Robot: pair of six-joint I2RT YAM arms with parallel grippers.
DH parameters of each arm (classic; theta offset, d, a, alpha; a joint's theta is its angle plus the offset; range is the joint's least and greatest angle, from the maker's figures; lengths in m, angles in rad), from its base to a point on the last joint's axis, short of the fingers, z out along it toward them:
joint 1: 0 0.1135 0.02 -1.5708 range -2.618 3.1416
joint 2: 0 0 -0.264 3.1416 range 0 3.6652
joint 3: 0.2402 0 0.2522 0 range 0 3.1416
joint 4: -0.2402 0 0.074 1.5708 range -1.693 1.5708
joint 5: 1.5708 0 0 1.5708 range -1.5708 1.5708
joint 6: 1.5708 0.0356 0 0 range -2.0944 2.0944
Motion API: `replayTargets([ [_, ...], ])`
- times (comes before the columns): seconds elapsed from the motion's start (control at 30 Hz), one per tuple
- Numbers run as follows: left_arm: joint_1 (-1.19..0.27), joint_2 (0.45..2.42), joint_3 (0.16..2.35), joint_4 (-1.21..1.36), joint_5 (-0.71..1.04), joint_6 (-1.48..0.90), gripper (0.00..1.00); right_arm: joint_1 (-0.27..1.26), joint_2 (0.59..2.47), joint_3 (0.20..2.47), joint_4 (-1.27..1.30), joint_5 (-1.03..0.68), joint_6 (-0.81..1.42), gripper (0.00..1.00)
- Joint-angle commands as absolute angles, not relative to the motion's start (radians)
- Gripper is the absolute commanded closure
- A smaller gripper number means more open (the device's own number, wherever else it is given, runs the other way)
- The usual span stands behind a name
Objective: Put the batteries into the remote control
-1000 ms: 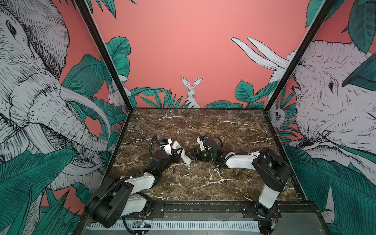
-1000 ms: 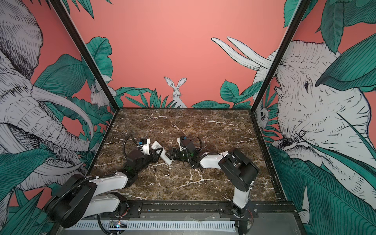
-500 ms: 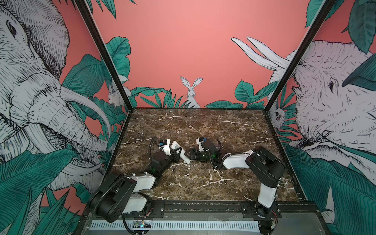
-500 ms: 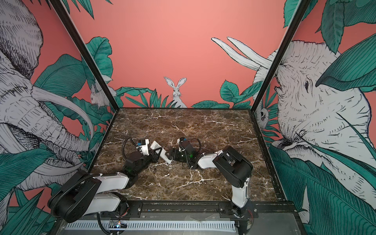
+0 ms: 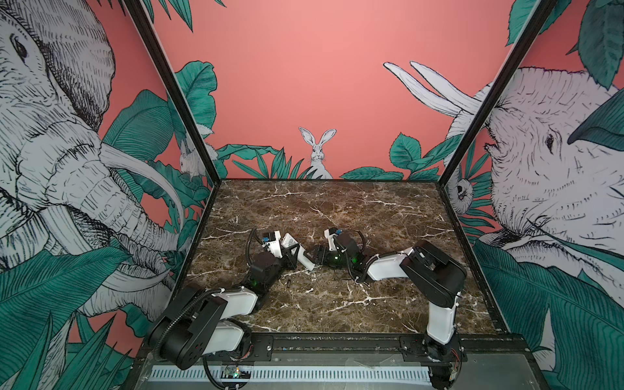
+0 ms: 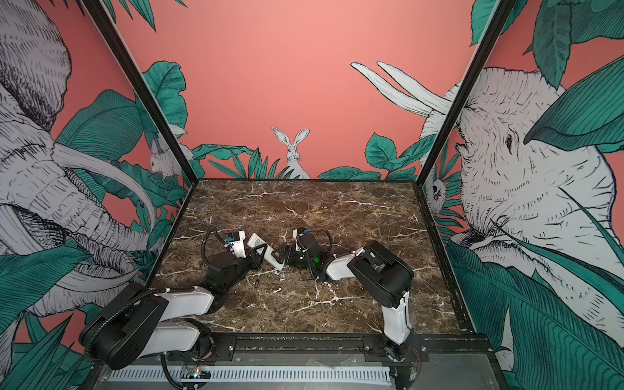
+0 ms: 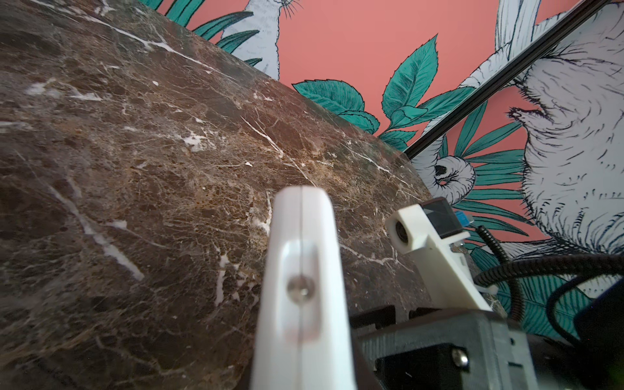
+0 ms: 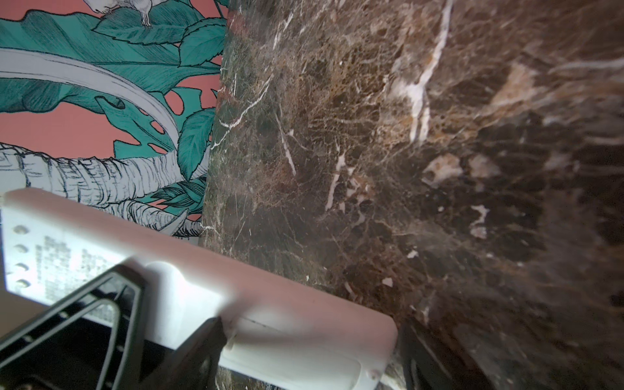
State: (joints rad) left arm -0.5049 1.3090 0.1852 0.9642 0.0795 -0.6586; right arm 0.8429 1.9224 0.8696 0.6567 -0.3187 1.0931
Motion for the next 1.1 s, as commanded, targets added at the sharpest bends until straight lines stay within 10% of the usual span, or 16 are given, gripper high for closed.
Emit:
replayTargets([
  [0.0,-0.505,1.309,0.16,0.946,0.083,-0.644,1.0,0.854,1.959,0.876,0.739,-0.325,1.166,0.19],
  [1.07,-0.509,1.253,0.189,0.863,0.088,-0.559,1.0,1.005,2.055,1.298,-0.263,-0.054,0.816,0.24],
])
